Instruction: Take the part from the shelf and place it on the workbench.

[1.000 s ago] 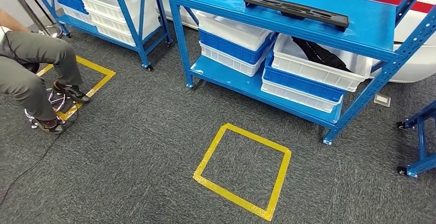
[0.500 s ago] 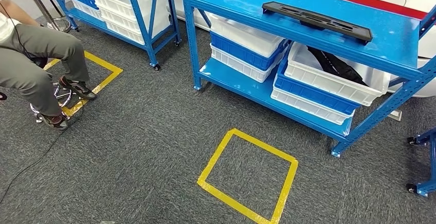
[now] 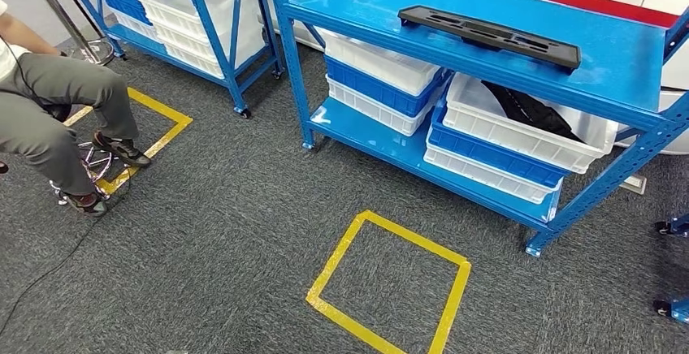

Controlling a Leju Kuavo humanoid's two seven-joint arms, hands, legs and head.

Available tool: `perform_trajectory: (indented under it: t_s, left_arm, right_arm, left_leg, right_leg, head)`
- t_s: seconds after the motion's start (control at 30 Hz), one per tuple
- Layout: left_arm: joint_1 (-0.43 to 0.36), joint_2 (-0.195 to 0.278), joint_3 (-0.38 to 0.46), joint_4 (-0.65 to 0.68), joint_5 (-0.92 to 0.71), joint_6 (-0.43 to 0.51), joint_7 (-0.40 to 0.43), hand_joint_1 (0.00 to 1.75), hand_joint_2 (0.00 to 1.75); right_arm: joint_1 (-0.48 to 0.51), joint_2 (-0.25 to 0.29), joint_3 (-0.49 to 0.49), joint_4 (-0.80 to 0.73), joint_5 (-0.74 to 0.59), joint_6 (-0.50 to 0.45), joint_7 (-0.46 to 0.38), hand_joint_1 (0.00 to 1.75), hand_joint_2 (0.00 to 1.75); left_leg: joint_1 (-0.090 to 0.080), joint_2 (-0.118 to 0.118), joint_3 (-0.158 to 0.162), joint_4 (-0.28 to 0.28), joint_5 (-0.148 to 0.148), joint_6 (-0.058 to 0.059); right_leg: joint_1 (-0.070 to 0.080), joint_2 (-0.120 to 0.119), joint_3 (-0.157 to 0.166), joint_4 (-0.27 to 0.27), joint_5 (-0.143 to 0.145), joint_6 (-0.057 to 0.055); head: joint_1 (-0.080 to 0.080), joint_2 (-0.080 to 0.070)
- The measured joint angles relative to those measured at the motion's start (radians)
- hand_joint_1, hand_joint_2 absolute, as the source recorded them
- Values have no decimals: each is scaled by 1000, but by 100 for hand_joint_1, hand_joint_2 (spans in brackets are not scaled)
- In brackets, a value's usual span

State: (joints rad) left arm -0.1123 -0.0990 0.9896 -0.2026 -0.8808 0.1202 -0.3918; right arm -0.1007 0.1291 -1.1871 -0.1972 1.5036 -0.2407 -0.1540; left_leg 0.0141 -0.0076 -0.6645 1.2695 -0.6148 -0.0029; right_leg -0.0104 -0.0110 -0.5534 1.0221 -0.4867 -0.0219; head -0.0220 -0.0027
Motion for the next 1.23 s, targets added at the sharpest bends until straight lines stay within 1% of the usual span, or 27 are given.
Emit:
perform_trajectory:
  t_s: [0.03, 0.07, 0.13, 0.2, 0.27, 0.33, 0.37, 0.4, 0.47, 0.5, 0.53, 0.57, 0.63, 0.67, 0.7, 0.73, 0.8, 0.87, 0.9, 0.97, 1.0, 1.03, 1.07, 1.13, 1.17, 1.2, 1.23]
  left_arm:
    - [2, 0, 0, 0, 0, 0, 0, 0, 0]
    - [3, 0, 0, 0, 0, 0, 0, 0, 0]
    - [3, 2, 0, 0, 0, 0, 0, 0, 0]
    - [2, 5, 0, 0, 0, 1, 0, 0, 0]
    - [2, 8, 0, -1, 0, 3, 0, 0, 0]
    - [4, 8, 1, -1, 0, 4, -1, 0, 0]
    - [4, 8, 1, -1, 0, 4, -1, 0, 0]
    - [3, 6, 1, -1, 0, 4, -2, 0, 0]
    - [0, 4, 1, -1, 0, 3, -2, 0, 0]
    - [0, 2, 1, -1, 0, 2, -2, 0, 0]
    - [1, 1, 1, -1, 0, 2, -2, 0, 0]
    - [2, 0, 1, -1, 0, 2, -2, 0, 0]
    - [2, -1, 1, -1, 0, 2, -2, 0, 0]
    - [2, 0, 1, -1, 0, 2, -2, 0, 0]
    - [1, 0, 1, -1, 0, 2, -2, 0, 0]
    - [0, 1, 1, -1, 0, 1, -2, 0, 0]
    - [-1, 1, 1, -1, 0, 1, -2, 0, 0]
    - [-2, -1, 1, -1, -1, 1, -2, 0, 0]
    - [-3, -1, 1, -1, -1, 1, -2, 0, 0]
    - [-3, -2, 1, -1, -2, 1, -2, 0, 0]
    - [-2, -2, 1, -1, -2, 1, -2, 0, 0]
    - [-1, -2, 1, -1, -2, 1, -2, 0, 0]
    - [0, -2, 1, -1, -2, 1, -1, 0, 0]
    - [0, -1, 1, -1, -2, 1, -1, 0, 0]
    - [-1, 0, 1, -1, -2, 1, -1, 0, 0]
    - [-2, 0, 1, -1, -2, 1, -1, 0, 0]
    - [-2, 1, 1, -1, -2, 1, -1, 0, 0]
  right_arm:
    - [1, 0, 2, 0, 2, -6, 0, 0, 0]
    - [3, 1, 4, 0, 3, -14, 1, 0, 0]
    - [4, 4, 9, 0, 4, -35, 5, 0, 0]
    - [3, 11, 12, 0, 3, -57, 8, 0, 0]
    - [2, 16, 15, 0, 2, -73, 7, 0, 0]
    - [1, 18, 16, 0, 1, -82, 7, 0, 87]
    - [1, 18, 16, 0, 1, -86, 7, 0, 131]
    - [1, 17, 17, 0, 1, -88, 7, 0, 175]
    - [3, 14, 17, 0, 1, -91, 7, 0, 175]
    - [4, 13, 17, 0, 2, -92, 7, 0, 175]
    - [6, 11, 17, 0, 2, -92, 7, 0, 175]
    - [7, 10, 17, 0, 3, -93, 7, 0, 175]
    - [9, 8, 18, 0, 4, -96, 8, 0, 175]
    - [9, 8, 19, 0, 4, -97, 8, 0, 175]
    - [9, 8, 20, 1, 5, -98, 8, 0, 175]
    - [9, 9, 21, 1, 6, -99, 8, 0, 175]
    - [7, 8, 22, 1, 6, -101, 8, 0, 175]
    - [7, 7, 23, 1, 6, -101, 9, 0, 175]
    - [6, 7, 23, 1, 5, -101, 9, 0, 175]
    - [5, 7, 24, 1, 4, -101, 9, 0, 175]
    - [5, 7, 24, 1, 4, -101, 9, 0, 175]
    - [6, 7, 24, 1, 3, -101, 9, 0, 175]
    - [7, 7, 24, 1, 3, -101, 9, 0, 175]
    - [8, 8, 24, 1, 2, -101, 9, 0, 175]
    - [7, 8, 24, 1, 2, -101, 9, 0, 175]
    - [6, 9, 24, 1, 2, -101, 9, 0, 175]
    - [5, 9, 24, 1, 2, -101, 9, 0, 175]
  left_leg:
    - [-2, 0, -18, 2, 17, 4]
    - [-5, 0, -18, -31, 53, 12]
    - [-18, 4, 14, -146, 136, 38]
    - [-35, 9, 39, -218, 156, 64]
    - [-44, 6, 48, -234, 143, 79]
    - [-36, 2, 73, -266, 165, 86]
    - [-32, 2, 86, -281, 174, 87]
    - [-28, 2, 98, -293, 179, 86]
    - [-27, 2, 110, -296, 172, 83]
    - [-27, 0, 115, -296, 166, 80]
    - [-25, -2, 121, -295, 159, 77]
    - [-22, -4, 129, -294, 152, 72]
    - [-15, -8, 144, -288, 132, 57]
    - [-14, -9, 148, -281, 119, 49]
    - [-14, -10, 150, -276, 109, 41]
    - [-15, -11, 150, -273, 101, 34]
    - [-11, -12, 154, -271, 92, 26]
    - [-5, -7, 143, -238, 73, 15]
    - [-3, -5, 121, -194, 54, 10]
    - [-2, 0, 40, -60, 8, 1]
    - [-1, 0, -1, -3, -4, -1]
    - [-1, 0, -31, 25, 4, 0]
    - [-1, 0, -41, 15, 31, 2]
    - [-1, 3, -10, -101, 125, 11]
    - [-4, 5, 13, -162, 157, 15]
    - [-7, 7, 31, -206, 174, 19]
    - [-10, 8, 39, -225, 177, 21]
  right_leg:
    - [4, 1, 6, 0, -5, -2]
    - [7, 2, 14, 0, -11, -3]
    - [12, 3, 30, -1, -21, -3]
    - [12, 4, 37, -3, -31, 3]
    - [11, 4, 38, -10, -39, 14]
    - [16, 3, 43, -5, -46, 21]
    - [17, 5, 35, 20, -58, 22]
    - [17, 6, 13, 66, -76, 22]
    - [9, 8, -63, 193, -122, 24]
    - [6, 8, -96, 239, -132, 30]
    - [1, 8, -114, 253, -125, 40]
    - [-5, 8, -113, 229, -101, 55]
    - [-18, 7, -71, 103, -25, 85]
    - [-21, 8, -47, 48, 1, 89]
    - [-21, 9, -30, 13, 15, 85]
    - [-19, 9, -23, 2, 15, 74]
    - [-15, 11, -17, 1, 9, 50]
    - [-17, 11, -9, -1, 2, 34]
    - [-19, 11, -3, -2, -1, 26]
    - [-17, 10, 6, -2, -11, 14]
    - [-16, 10, 11, -2, -16, 11]
    - [-16, 10, 18, -2, -22, 10]
    - [-16, 11, 26, -2, -29, 11]
    - [-16, 12, 45, -3, -43, 15]
    - [-13, 12, 51, -3, -51, 19]
    - [-12, 12, 54, -5, -57, 24]
    - [-10, 12, 54, -6, -60, 27]
  head:
    - [0, 0]
    - [0, 0]
    - [1, 0]
    - [1, 0]
    - [0, 0]
    - [1, 0]
    - [1, 0]
    - [2, 0]
    - [2, 0]
    - [2, 0]
    - [2, 0]
    - [2, 0]
    - [3, 0]
    - [5, 0]
    - [6, 0]
    - [7, 0]
    - [6, 0]
    - [3, 0]
    - [1, 0]
    - [-1, 0]
    - [-1, 0]
    - [-1, 0]
    - [-1, 0]
    - [-1, 0]
    - [-1, 0]
    - [-1, 0]
    - [0, 0]
